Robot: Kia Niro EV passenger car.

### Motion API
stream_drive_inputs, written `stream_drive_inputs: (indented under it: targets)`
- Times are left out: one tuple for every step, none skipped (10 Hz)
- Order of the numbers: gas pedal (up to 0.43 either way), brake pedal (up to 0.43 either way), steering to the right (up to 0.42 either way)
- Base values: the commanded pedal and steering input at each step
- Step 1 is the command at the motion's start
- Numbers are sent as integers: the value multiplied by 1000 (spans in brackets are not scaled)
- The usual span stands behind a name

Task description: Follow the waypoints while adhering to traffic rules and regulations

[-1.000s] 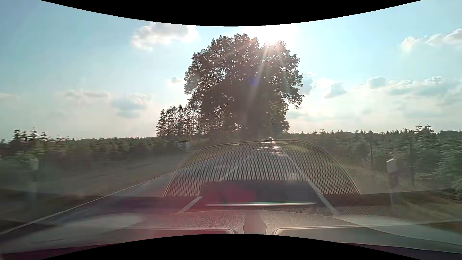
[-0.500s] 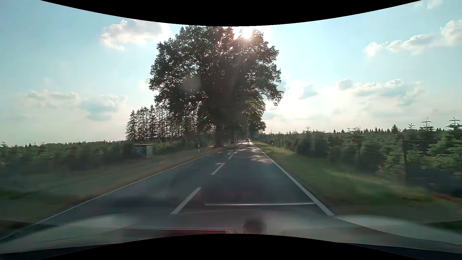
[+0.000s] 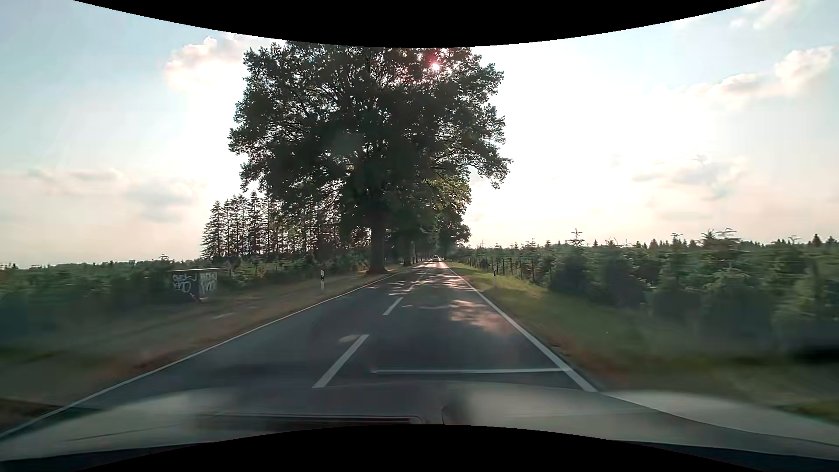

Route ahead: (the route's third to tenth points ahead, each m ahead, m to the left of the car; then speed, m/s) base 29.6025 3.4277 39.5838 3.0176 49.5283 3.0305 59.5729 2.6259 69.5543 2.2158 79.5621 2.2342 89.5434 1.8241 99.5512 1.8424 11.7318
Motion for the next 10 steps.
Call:
stream_drive_inputs:
  targets:
    - [531,0,8]
    - [531,0,8]
    - [531,0,8]
    - [539,0,7]
    - [539,0,8]
    - [551,0,7]
    - [559,0,7]
    - [559,0,5]
    - [571,0,3]
    - [571,0,2]
